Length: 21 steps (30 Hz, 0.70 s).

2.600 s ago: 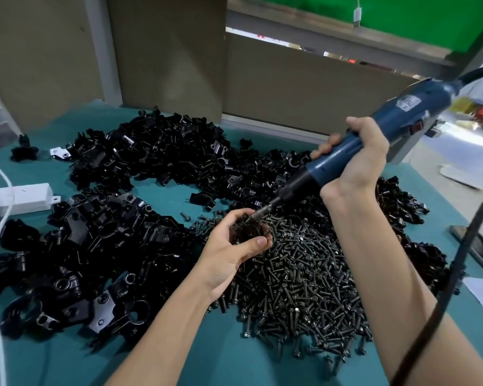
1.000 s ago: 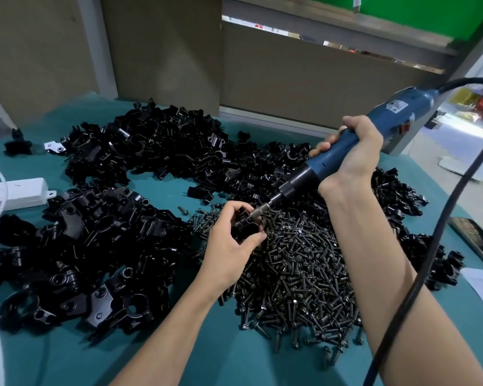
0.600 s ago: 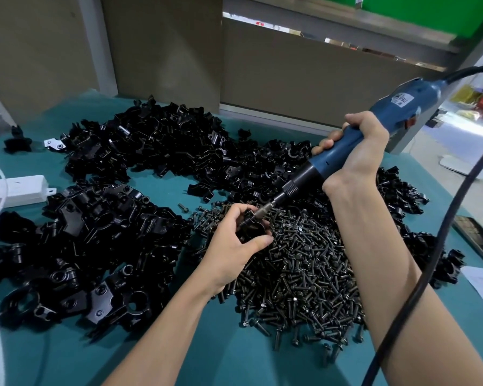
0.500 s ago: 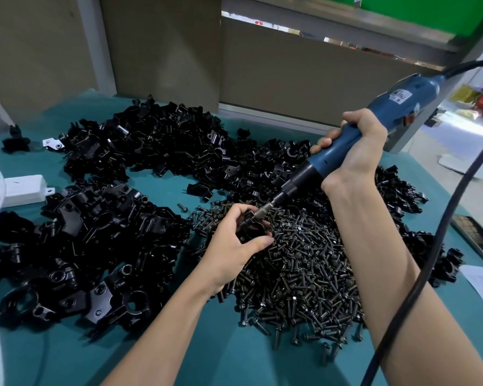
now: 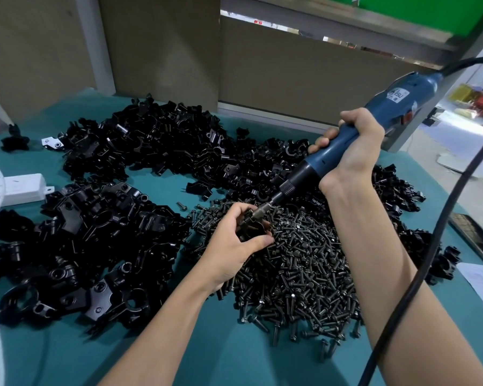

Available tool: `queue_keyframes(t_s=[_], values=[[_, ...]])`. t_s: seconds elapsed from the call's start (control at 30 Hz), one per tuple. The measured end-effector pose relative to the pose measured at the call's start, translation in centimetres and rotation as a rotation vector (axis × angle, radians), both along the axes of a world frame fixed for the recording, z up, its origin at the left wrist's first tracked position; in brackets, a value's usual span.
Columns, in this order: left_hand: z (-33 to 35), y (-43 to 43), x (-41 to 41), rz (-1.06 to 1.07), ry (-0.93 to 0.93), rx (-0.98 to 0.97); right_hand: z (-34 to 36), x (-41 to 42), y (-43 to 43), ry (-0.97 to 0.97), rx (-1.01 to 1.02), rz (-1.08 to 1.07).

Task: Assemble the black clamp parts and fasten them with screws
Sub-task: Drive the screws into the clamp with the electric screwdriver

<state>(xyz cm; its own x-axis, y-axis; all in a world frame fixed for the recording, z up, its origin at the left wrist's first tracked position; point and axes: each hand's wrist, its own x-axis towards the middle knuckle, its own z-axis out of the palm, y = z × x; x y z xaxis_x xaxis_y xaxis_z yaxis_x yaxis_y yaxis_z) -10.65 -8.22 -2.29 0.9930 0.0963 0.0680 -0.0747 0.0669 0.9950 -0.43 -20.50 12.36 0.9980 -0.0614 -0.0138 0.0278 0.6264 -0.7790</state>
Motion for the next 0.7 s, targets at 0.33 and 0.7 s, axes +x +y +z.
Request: queue_keyframes(t_s=[0.33,0.7], values=[[-0.22,0.09,0.11,0.023,0.016,-0.017,-0.03,0.08,0.59,-0.004,-0.012,-0.012],[-0.23,0.03,0.09,0.047,0.02,-0.045,-0.04,-0.02,0.98,-0.002,-0.024,-0.004]])
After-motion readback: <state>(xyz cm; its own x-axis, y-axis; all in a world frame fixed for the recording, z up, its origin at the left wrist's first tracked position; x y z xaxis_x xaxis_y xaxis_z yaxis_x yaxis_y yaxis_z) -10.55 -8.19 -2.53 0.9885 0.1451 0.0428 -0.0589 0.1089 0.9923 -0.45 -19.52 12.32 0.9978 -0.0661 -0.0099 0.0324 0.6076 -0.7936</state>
